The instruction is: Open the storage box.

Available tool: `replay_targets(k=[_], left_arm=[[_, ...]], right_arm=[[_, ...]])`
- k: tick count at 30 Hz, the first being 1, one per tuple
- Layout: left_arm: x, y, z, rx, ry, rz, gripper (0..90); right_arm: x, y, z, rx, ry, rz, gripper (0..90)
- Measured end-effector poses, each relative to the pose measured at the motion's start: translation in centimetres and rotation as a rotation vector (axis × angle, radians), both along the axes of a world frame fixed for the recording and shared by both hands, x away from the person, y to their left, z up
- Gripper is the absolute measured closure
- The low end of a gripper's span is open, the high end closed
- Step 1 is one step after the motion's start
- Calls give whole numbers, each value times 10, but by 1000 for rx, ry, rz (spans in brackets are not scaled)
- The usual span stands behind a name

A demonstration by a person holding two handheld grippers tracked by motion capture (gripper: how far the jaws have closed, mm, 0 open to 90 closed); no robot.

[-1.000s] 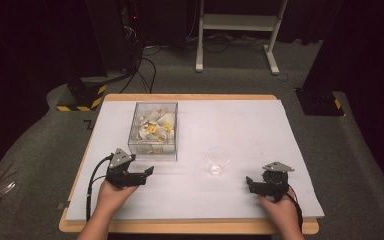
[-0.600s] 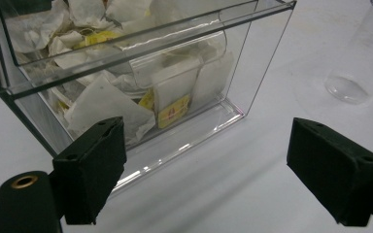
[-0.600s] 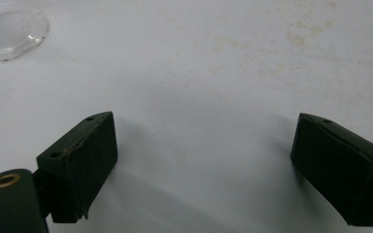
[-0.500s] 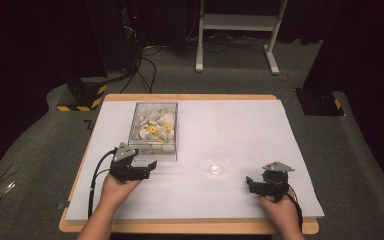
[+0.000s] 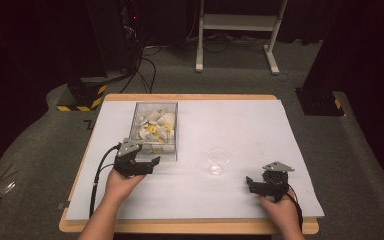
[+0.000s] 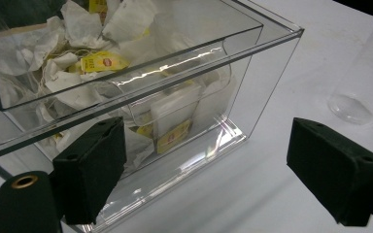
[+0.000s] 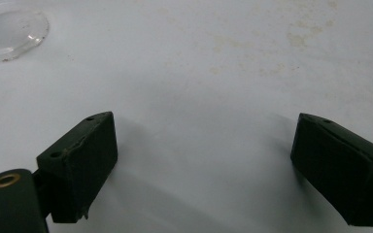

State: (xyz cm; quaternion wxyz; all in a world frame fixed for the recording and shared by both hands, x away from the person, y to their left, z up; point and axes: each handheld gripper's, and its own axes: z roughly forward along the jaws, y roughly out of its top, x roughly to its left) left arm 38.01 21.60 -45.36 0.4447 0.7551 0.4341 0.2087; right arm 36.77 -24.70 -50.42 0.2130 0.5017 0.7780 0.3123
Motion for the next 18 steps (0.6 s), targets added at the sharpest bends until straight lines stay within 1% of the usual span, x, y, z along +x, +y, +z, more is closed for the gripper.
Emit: replay_targets(k=[3,10,13,16,18], left_arm=[[1,-1,-1,4,-1,2,147],[3,-2,-3,-12,-7,5,162],[4,-2,-3,-4,-19,13,170],[5,-2,-3,-19,-30,21,193],[5,-2,-3,-20,-34,23,200]], right_arm=[[0,0,0,2,3,-3,94],[0,0,0,1,2,-2,94],[0,0,0,1,2,-2,94],[0,0,0,-1,0,1,94],[0,0,0,1,2,-2,94]])
